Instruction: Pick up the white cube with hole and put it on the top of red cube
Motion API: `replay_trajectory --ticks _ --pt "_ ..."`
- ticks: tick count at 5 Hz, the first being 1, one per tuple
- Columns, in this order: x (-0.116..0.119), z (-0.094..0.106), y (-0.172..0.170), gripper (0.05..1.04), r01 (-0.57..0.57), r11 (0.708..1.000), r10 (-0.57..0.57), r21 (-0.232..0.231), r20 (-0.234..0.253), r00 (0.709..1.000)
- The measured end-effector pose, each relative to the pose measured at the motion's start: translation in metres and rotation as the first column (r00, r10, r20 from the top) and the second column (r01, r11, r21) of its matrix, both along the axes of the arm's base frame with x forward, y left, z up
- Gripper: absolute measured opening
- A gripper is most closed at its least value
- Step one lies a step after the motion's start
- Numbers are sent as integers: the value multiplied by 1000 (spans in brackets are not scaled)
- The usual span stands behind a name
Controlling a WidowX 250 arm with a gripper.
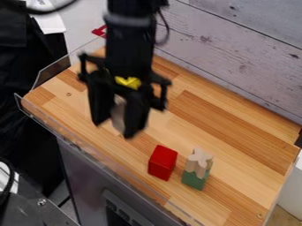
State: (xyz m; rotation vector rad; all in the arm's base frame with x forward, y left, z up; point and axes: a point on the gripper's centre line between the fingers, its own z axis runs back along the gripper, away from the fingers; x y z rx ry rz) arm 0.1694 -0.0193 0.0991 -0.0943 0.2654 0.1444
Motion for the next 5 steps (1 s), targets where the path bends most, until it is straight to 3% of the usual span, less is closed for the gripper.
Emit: replay_trajectory --ticks 1,3,5 --pt "16 -24 -10 567 -8 1000 8 -14 -55 998" --pt "38 -29 -25 567 -29 1000 29 -3 -53 998" --pt "37 -29 -29 567 -51 999 50 -17 -60 997"
